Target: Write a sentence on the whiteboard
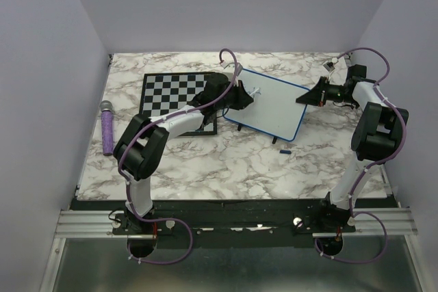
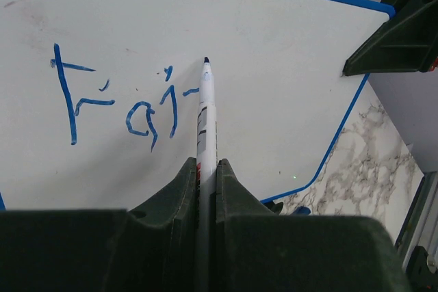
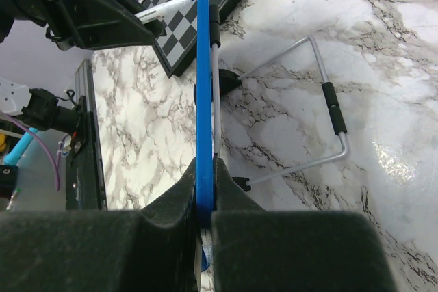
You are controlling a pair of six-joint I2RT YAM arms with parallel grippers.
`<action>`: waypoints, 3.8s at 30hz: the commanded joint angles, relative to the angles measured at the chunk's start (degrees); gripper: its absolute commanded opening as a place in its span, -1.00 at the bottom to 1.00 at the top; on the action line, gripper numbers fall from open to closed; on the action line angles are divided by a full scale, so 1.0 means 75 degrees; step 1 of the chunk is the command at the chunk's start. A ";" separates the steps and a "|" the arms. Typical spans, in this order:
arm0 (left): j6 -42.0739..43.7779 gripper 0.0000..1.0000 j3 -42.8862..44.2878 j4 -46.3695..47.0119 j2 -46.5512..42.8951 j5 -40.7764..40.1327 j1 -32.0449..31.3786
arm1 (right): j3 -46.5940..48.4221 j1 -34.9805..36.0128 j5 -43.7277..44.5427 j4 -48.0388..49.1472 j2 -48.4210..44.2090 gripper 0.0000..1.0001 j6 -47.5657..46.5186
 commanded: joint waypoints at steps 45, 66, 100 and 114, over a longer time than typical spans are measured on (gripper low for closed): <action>-0.0032 -1.00 -0.0024 -0.0349 0.0259 0.0097 0.0049 | 0.0219 0.0032 0.0254 0.0130 -0.0010 -0.99 -0.0385; -0.0044 -1.00 -0.0434 -0.0185 0.0060 0.0121 0.0049 | 0.0219 0.0032 0.0242 0.0118 -0.0021 -0.99 -0.0396; 0.0003 -1.00 -0.1196 0.0096 -0.0198 0.0320 -0.0021 | 0.0242 0.0055 0.0231 0.0106 -0.0068 -0.99 -0.0384; -0.0056 -1.00 -0.0938 0.0179 -0.0104 0.0460 -0.0115 | 0.0242 0.0067 0.0231 0.0106 -0.0068 -0.99 -0.0385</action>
